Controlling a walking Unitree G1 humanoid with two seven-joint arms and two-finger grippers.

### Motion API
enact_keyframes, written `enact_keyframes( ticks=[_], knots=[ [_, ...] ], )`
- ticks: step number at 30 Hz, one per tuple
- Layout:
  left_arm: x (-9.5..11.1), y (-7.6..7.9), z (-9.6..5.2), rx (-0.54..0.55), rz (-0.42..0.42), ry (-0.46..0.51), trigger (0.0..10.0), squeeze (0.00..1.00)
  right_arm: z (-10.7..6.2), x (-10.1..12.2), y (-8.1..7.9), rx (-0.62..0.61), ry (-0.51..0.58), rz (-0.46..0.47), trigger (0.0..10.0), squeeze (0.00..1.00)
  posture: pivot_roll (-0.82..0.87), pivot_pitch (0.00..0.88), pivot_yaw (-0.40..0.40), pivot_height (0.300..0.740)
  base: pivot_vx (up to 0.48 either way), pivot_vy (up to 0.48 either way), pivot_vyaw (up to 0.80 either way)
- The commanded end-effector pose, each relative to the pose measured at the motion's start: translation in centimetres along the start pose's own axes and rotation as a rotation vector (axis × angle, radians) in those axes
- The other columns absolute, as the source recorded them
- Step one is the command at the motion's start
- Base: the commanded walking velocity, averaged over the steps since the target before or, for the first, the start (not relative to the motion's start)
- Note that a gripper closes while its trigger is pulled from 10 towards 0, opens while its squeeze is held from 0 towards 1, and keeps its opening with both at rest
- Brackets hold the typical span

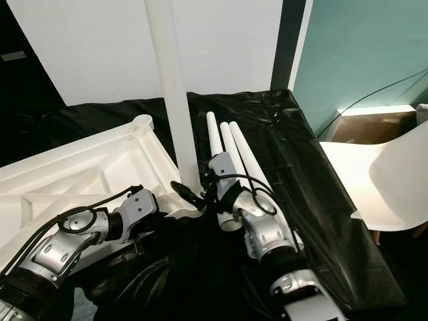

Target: Building children table

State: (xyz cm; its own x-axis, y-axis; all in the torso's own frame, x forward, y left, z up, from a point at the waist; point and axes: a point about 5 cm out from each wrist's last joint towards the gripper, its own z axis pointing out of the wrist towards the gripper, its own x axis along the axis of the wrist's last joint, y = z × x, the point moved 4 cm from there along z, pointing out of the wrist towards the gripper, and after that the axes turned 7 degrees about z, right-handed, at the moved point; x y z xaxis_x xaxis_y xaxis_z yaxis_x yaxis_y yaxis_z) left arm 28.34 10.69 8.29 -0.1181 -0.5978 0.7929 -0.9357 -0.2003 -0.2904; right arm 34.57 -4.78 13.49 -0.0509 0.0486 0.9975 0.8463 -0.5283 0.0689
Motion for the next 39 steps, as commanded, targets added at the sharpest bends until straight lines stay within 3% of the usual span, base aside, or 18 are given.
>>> enact_keyframes(
  ticks=[1, 4, 5, 7, 8, 21, 22, 23, 24, 26, 29, 34, 39],
  knots=[
    [-2.4, 3.7, 0.7, -0.205, -0.059, -0.069, 10.0, 0.00, -0.9, -0.2, 0.7, 0.028, -0.045, 0.003, 10.0, 0.00, 0.05, 0.000, 0.025, 0.740, 0.000, 0.000, 0.00],
    [-2.4, 3.6, 0.7, -0.204, -0.057, -0.070, 10.0, 0.00, -1.2, -0.3, 0.9, 0.053, -0.070, -0.006, 9.4, 0.00, 0.05, 0.000, 0.026, 0.740, 0.000, 0.000, 0.00],
    [-2.4, 3.6, 0.7, -0.203, -0.056, -0.070, 10.0, 0.00, -1.3, -0.3, 1.1, 0.071, -0.088, -0.013, 4.2, 0.00, 0.05, 0.000, 0.025, 0.740, 0.000, 0.000, 0.00],
    [-2.4, 3.6, 0.7, -0.203, -0.056, -0.070, 10.0, 0.00, -1.3, -0.3, 1.1, 0.071, -0.088, -0.013, 4.2, 0.00, 0.05, 0.000, 0.025, 0.740, 0.000, 0.000, 0.00],
    [-2.4, 3.5, 0.7, -0.202, -0.055, -0.070, 10.0, 0.00, -1.4, -0.4, 1.3, 0.089, -0.109, -0.019, 0.0, 0.00, 0.05, 0.000, 0.025, 0.740, 0.000, 0.000, 0.00],
    [-2.5, 3.5, 0.5, -0.199, -0.057, -0.073, 10.0, 0.00, -1.2, -0.6, 1.6, 0.095, -0.132, -0.005, 0.0, 0.00, 0.06, 0.000, 0.025, 0.740, 0.000, 0.000, 0.00],
    [-2.5, 3.5, 0.5, -0.197, -0.058, -0.074, 10.0, 0.00, -0.8, -0.3, 2.1, -0.049, -0.049, -0.001, 0.0, 0.00, 0.06, 0.000, 0.024, 0.740, 0.000, 0.000, 0.00],
    [-2.5, 3.5, 0.5, -0.197, -0.058, -0.074, 10.0, 0.00, -0.8, -0.3, 2.1, -0.049, -0.049, -0.001, 0.0, 0.00, 0.06, 0.000, 0.024, 0.740, 0.000, 0.000, 0.00],
    [-2.5, 3.5, 0.4, -0.196, -0.059, -0.074, 10.0, 0.00, -1.2, -0.8, 1.6, -0.181, 0.028, -0.008, 0.0, 0.00, 0.07, 0.000, 0.024, 0.740, 0.000, 0.000, 0.00],
    [-2.5, 3.5, 0.4, -0.196, -0.059, -0.074, 10.0, 0.00, -1.2, -0.8, 1.6, -0.181, 0.028, -0.008, 0.0, 0.00, 0.07, 0.000, 0.024, 0.740, 0.000, 0.000, 0.00],
    [-2.6, 3.4, 0.3, -0.196, -0.057, -0.079, 10.0, 0.00, -2.3, -1.5, 0.8, -0.390, 0.134, 0.041, 0.0, 0.00, 0.07, 0.000, 0.026, 0.740, 0.000, 0.000, 0.00],
    [-2.7, 3.5, 0.2, -0.199, -0.058, -0.085, 10.0, 0.00, -2.5, -0.9, 1.7, -0.523, 0.188, 0.058, 0.0, 0.00, 0.07, 0.000, 0.029, 0.740, 0.000, 0.000, 0.00],
    [-2.7, 3.5, 0.3, -0.200, -0.058, -0.086, 10.0, 0.00, -1.6, -1.4, 1.1, -0.477, 0.157, 0.084, 0.0, 0.00, 0.07, 0.000, 0.028, 0.740, 0.000, 0.000, 0.00]
  ],
)
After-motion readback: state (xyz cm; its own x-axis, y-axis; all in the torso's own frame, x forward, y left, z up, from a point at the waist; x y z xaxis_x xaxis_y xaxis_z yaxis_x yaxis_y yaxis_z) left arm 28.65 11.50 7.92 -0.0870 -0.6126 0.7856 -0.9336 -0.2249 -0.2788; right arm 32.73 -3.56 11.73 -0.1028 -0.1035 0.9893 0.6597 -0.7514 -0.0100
